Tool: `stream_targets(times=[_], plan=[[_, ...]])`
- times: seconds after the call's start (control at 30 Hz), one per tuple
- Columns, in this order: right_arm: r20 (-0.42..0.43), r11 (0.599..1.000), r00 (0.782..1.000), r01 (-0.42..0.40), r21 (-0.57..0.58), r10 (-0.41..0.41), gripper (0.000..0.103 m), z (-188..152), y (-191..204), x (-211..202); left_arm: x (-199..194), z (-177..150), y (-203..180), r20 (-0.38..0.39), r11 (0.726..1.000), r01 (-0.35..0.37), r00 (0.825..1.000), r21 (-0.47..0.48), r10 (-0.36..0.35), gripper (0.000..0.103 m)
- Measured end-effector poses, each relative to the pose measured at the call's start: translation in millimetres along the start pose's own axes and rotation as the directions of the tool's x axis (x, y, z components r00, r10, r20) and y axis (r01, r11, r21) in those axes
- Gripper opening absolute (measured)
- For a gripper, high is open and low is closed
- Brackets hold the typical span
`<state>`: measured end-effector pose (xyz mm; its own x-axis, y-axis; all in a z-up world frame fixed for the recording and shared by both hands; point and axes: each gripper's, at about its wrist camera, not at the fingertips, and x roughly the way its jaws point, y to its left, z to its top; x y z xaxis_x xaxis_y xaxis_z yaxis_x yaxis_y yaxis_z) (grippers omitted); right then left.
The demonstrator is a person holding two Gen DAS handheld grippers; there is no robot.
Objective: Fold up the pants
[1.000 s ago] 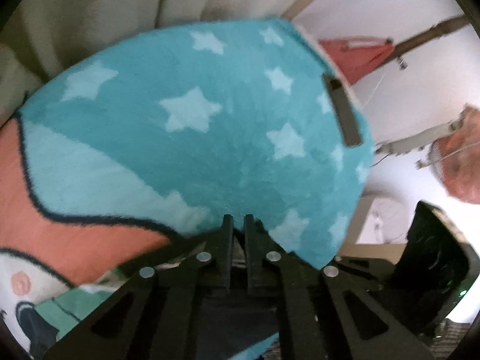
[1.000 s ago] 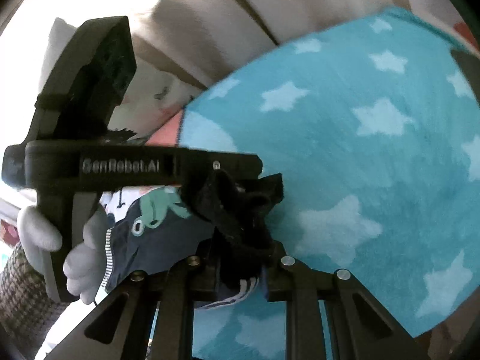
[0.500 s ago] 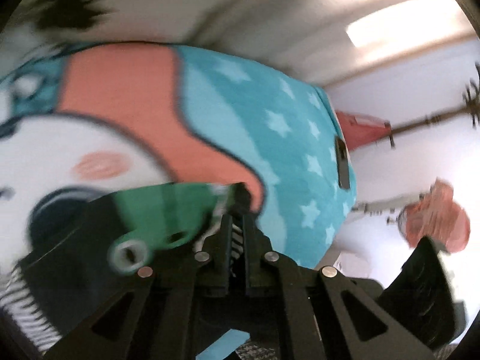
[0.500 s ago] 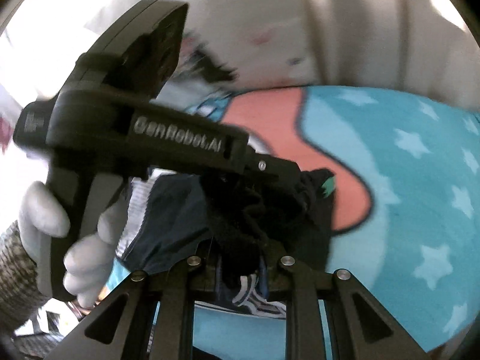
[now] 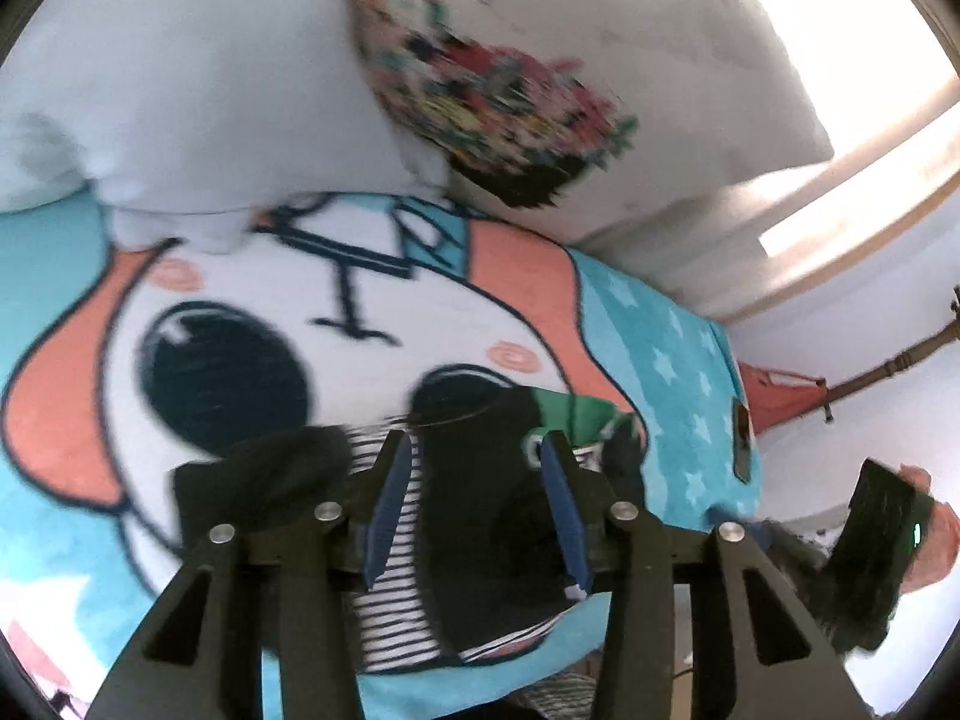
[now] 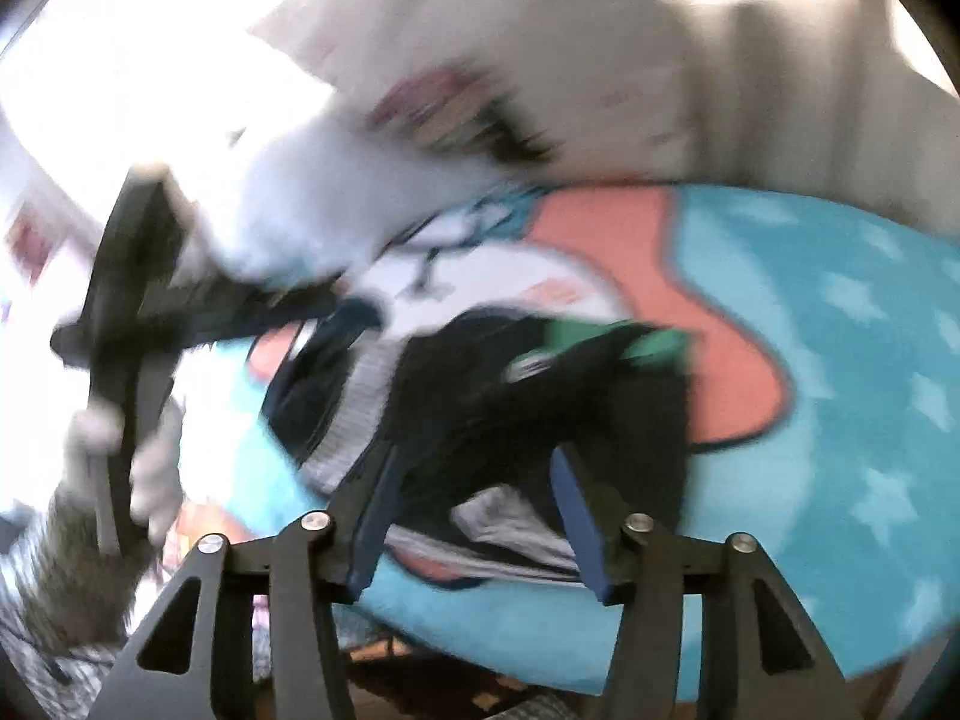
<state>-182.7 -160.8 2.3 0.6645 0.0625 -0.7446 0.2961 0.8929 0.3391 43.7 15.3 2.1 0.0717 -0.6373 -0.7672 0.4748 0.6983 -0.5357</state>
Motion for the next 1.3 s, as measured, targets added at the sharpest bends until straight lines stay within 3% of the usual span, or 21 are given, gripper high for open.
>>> stream_targets(times=[0.07, 0.1, 0.17, 0.3, 0.47, 0.53, 0.67, 0.73, 0.83, 0.9, 1.0, 1.1, 1.2, 1.3], plan=[[0.017, 0.993, 0.995, 0.092, 0.077, -0.094, 0.054, 8.3, -22.9, -3.1, -6.8, -2.7, 11.0, 0.015, 1.000, -0.022, 1.000, -0.018, 0.023, 0.044], [0.005, 0.987, 0.992, 0.129, 0.097, -0.130, 0.035, 13.1, -31.3, 0.8, -8.3, -4.4, 14.8, 0.021, 0.999, -0.032, 0.999, -0.027, 0.032, 0.044], [-0.025, 0.983, 0.990, 0.140, 0.123, -0.138, 0.019, 17.9, -32.7, 13.0, -13.7, -6.2, 26.4, 0.027, 0.998, -0.045, 0.999, -0.043, 0.046, 0.044], [-0.090, 0.993, 0.993, 0.089, 0.079, -0.082, 0.017, 22.9, -6.0, 59.5, -21.7, -15.0, 39.3, 0.036, 0.994, -0.090, 0.995, -0.059, 0.092, 0.044], [-0.209, 0.993, 0.971, 0.108, -0.056, -0.118, 0.019, 15.1, 29.9, 126.2, -36.4, -23.7, 55.9, 0.055, 0.986, -0.143, 0.987, -0.089, 0.148, 0.044], [-0.220, 0.989, 0.965, 0.125, -0.079, -0.139, 0.019, 12.6, 31.4, 141.2, -40.7, -26.8, 63.6, 0.057, 0.981, -0.160, 0.984, -0.107, 0.167, 0.044], [-0.236, 0.992, 0.964, 0.115, -0.045, -0.122, 0.019, 19.4, 26.4, 125.1, -50.8, -38.4, 89.9, 0.059, 0.965, -0.188, 0.978, -0.182, 0.202, 0.044], [-0.195, 0.994, 0.975, 0.107, -0.033, -0.111, 0.020, 26.6, 32.1, 99.6, -51.7, -46.6, 104.7, 0.050, 0.954, -0.197, 0.976, -0.227, 0.214, 0.044], [-0.151, 0.998, 0.987, 0.040, -0.057, -0.048, 0.040, 41.9, 54.0, 76.2, -46.4, -56.0, 118.1, 0.028, 0.945, -0.180, 0.980, -0.272, 0.195, 0.044], [-0.171, 0.996, 0.985, -0.023, -0.085, 0.008, 0.054, 51.0, 75.0, 79.1, -41.5, -61.3, 119.7, 0.025, 0.949, -0.157, 0.985, -0.272, 0.170, 0.044], [-0.264, 0.989, 0.961, -0.113, -0.096, 0.084, 0.059, 59.5, 111.4, 111.5, -34.7, -67.1, 120.3, 0.007, 0.948, -0.152, 0.987, -0.278, 0.161, 0.043], [-0.384, 0.978, 0.911, -0.192, -0.079, 0.148, 0.066, 62.0, 149.3, 156.3, -36.1, -73.0, 120.4, 0.008, 0.950, -0.152, 0.987, -0.275, 0.160, 0.043], [-0.461, 0.976, 0.884, -0.162, -0.145, 0.078, 0.074, 61.2, 186.8, 197.1, -43.7, -80.2, 125.3, 0.016, 0.948, -0.152, 0.987, -0.278, 0.163, 0.043], [-0.509, 0.964, 0.859, -0.087, -0.250, -0.054, 0.074, 55.6, 214.7, 233.2, -50.6, -87.9, 131.6, 0.024, 0.947, -0.153, 0.986, -0.284, 0.166, 0.043]])
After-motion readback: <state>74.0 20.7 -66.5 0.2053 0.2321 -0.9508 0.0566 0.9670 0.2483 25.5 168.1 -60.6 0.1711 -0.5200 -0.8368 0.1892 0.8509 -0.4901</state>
